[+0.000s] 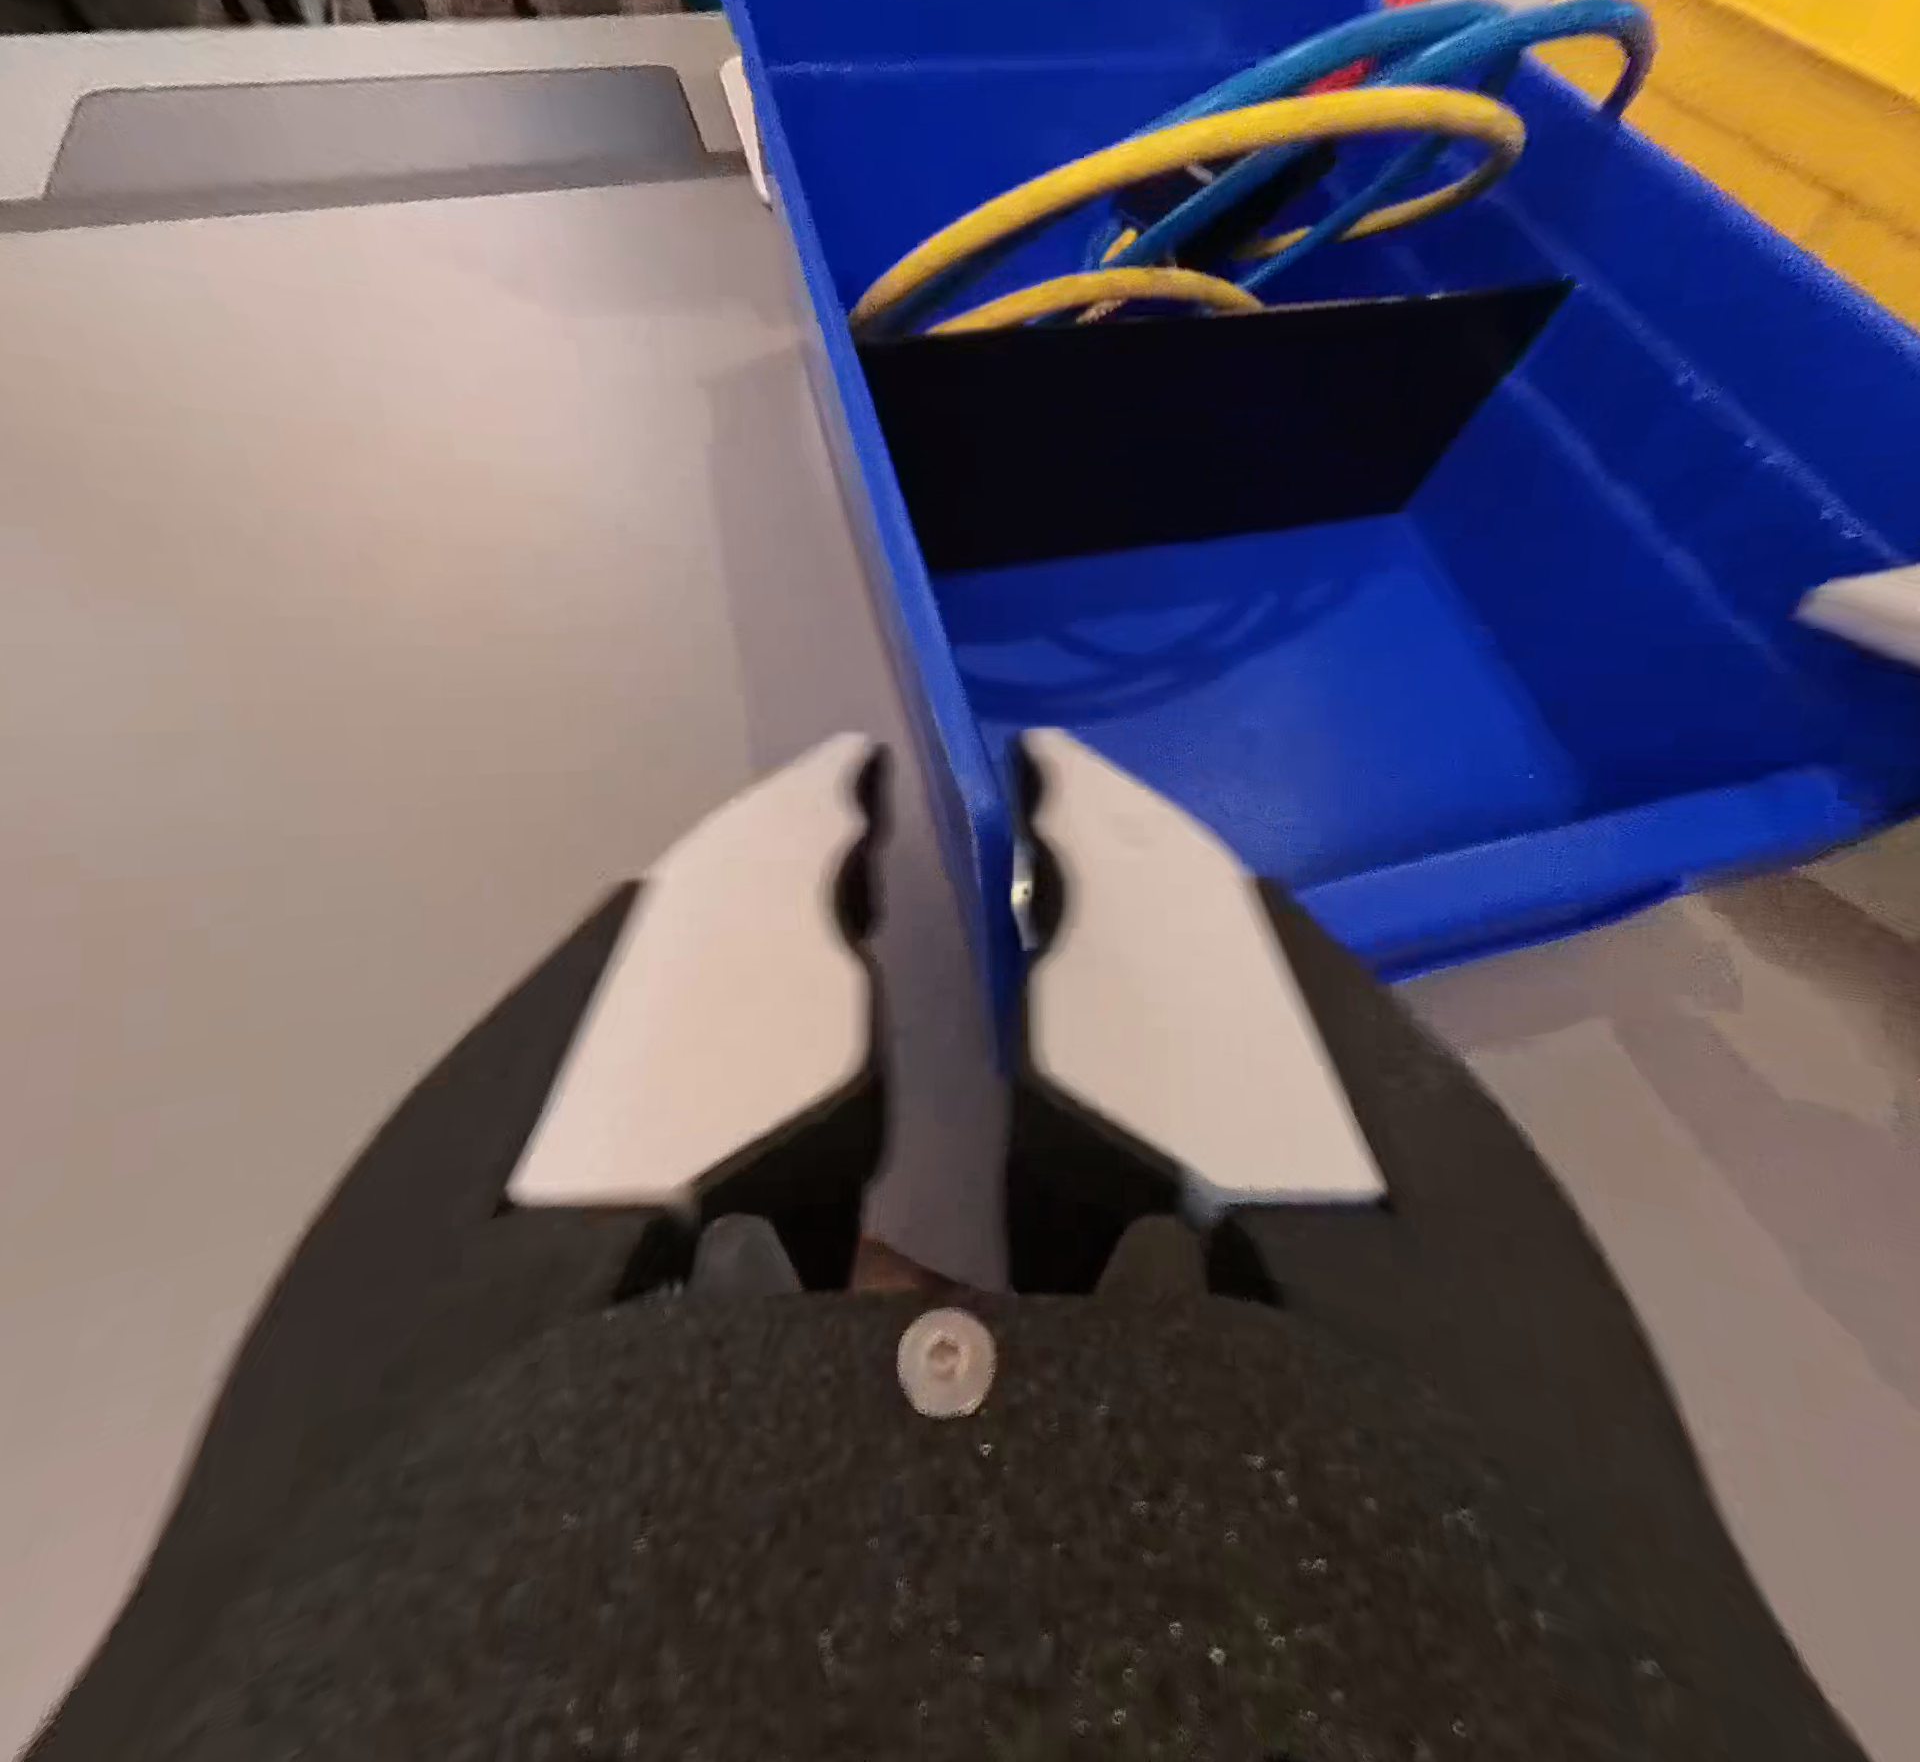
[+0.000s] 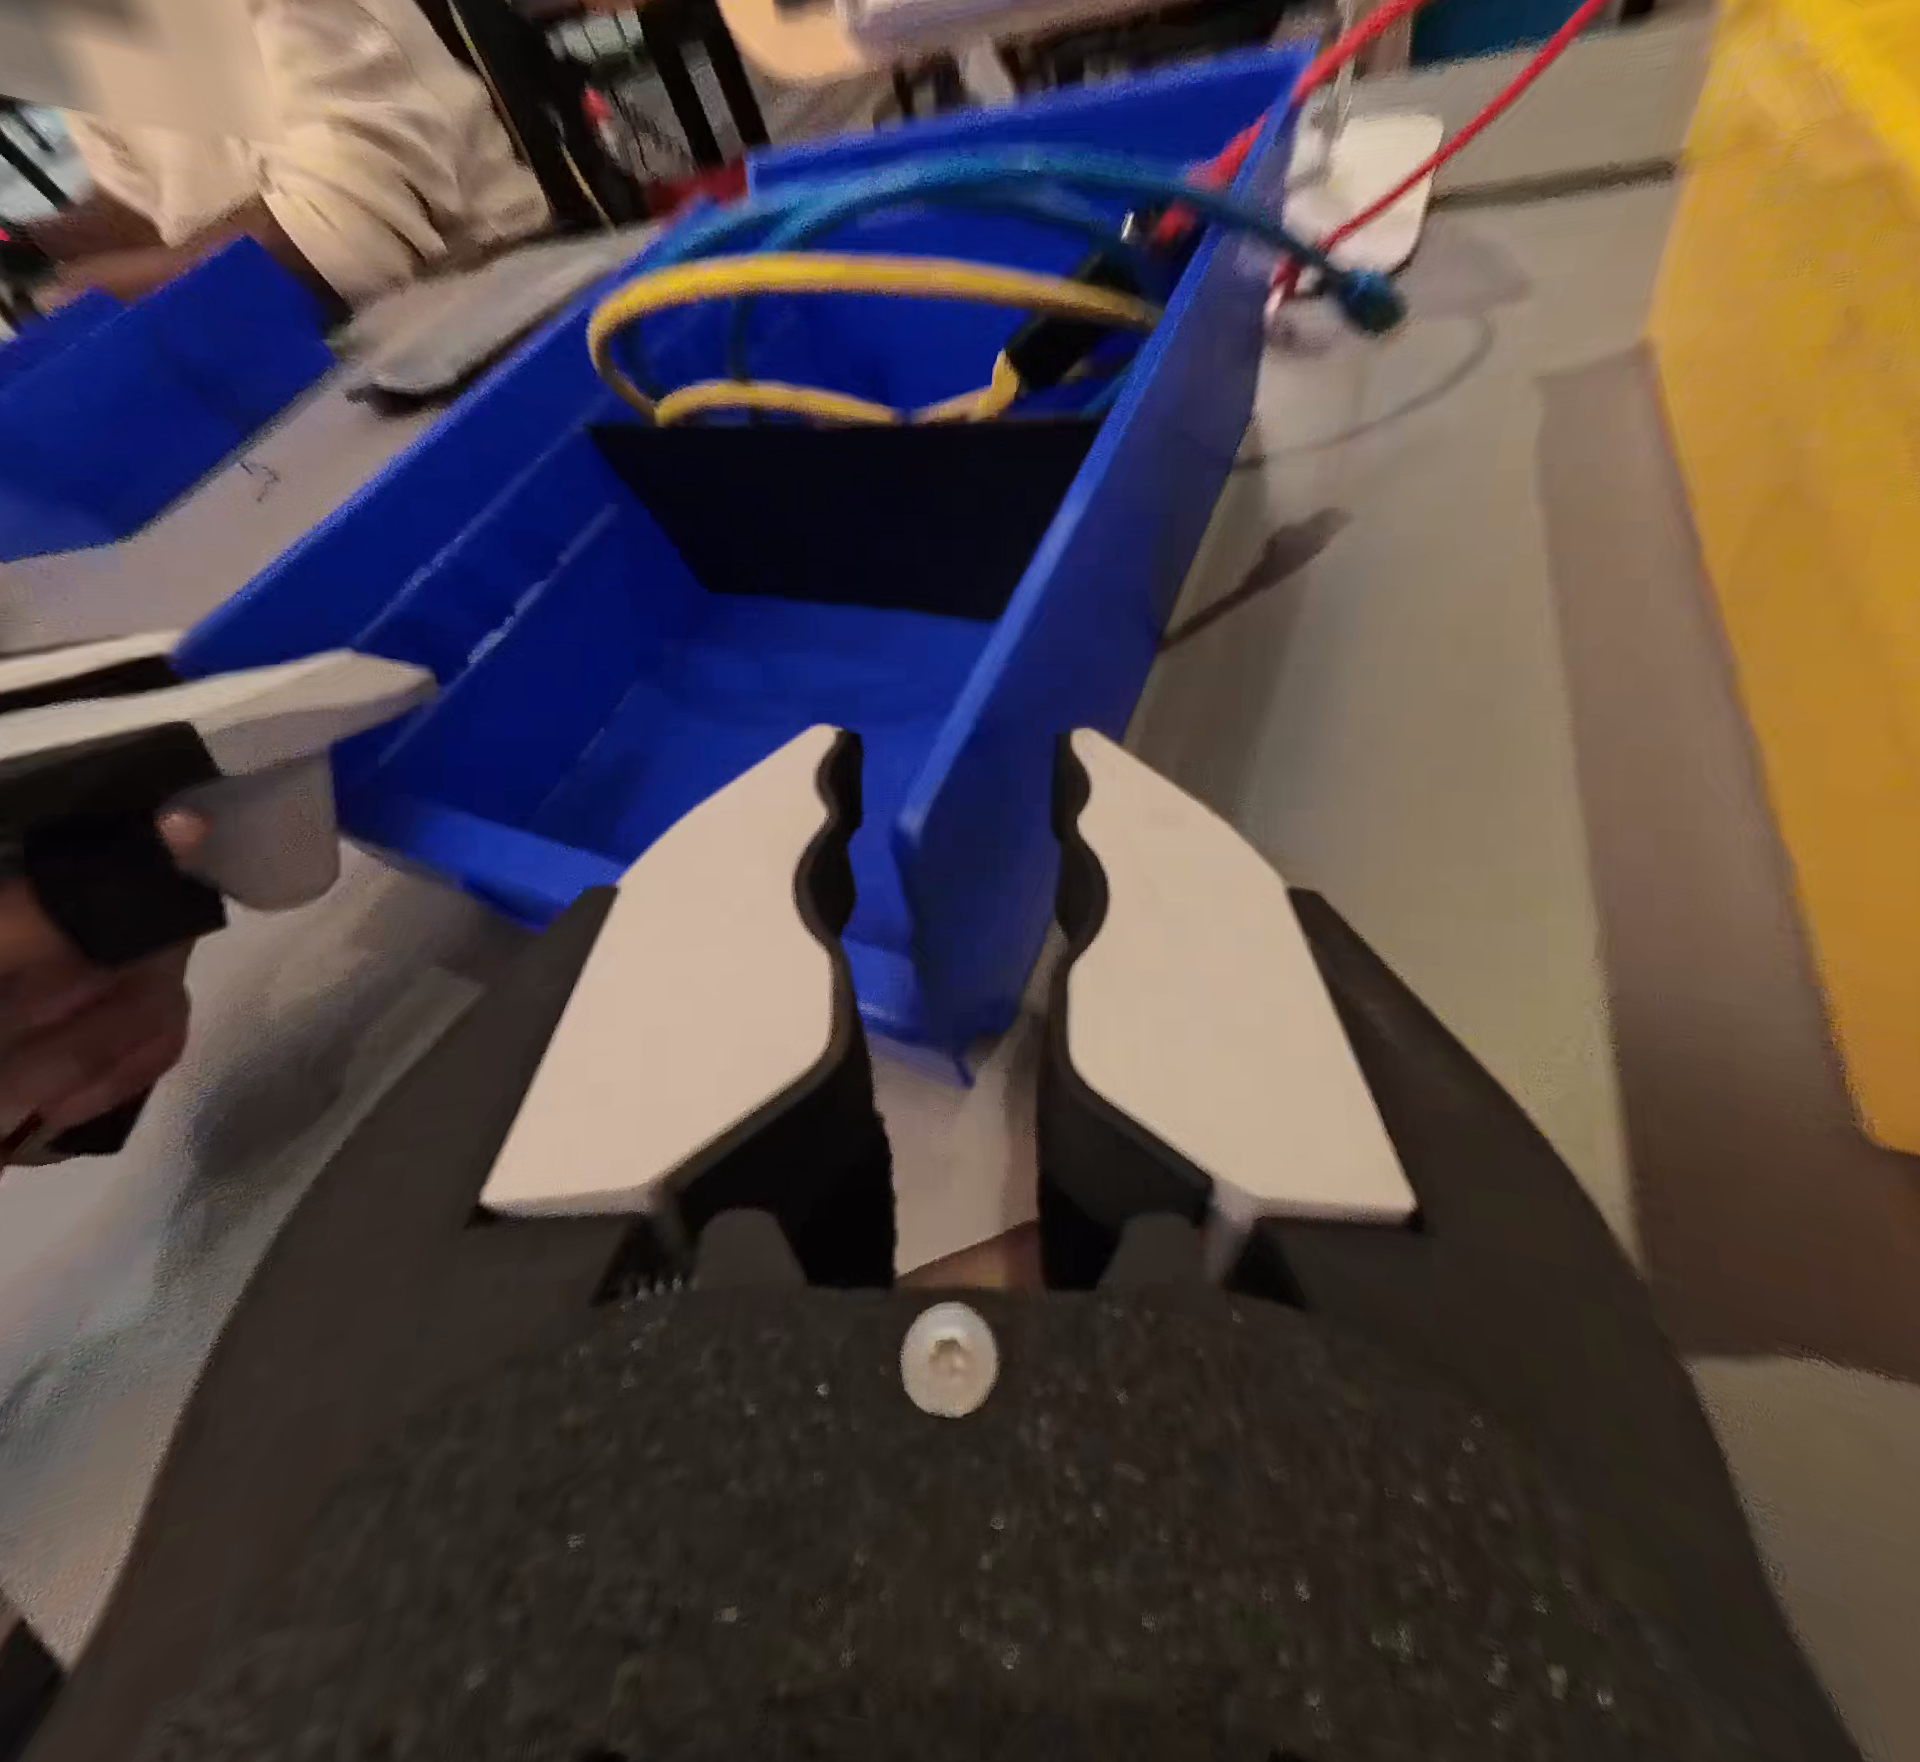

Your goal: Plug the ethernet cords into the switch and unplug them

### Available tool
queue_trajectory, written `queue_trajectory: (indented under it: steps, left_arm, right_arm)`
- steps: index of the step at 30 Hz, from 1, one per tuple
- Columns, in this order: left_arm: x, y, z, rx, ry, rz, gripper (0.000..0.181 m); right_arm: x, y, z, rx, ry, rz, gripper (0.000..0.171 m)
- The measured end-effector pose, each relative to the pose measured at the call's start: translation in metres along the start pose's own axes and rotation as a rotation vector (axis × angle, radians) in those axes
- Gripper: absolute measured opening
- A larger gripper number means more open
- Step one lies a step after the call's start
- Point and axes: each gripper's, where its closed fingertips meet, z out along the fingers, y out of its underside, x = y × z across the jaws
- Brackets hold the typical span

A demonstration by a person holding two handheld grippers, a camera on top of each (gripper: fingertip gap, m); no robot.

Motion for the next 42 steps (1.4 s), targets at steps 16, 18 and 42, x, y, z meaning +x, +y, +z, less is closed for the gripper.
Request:
queue_trajectory:
  steps: [16, 18, 42]
  left_arm:
    - [-0.158, -0.007, -0.056, 0.046, -0.290, -0.004, 0.003]
    - [-0.180, 0.000, -0.058, 0.020, -0.293, -0.010, 0.003]
    - [0.168, -0.062, -0.038, -0.047, 0.550, 0.135, 0.063]
  right_arm:
    - [-0.127, 0.012, 0.104, -0.116, 0.114, -0.122, 0.007]
    - [-0.146, 0.020, 0.116, -0.116, 0.090, -0.133, 0.008]
    - [0.303, -0.077, -0.154, 0.124, 0.449, -0.117, 0.049]
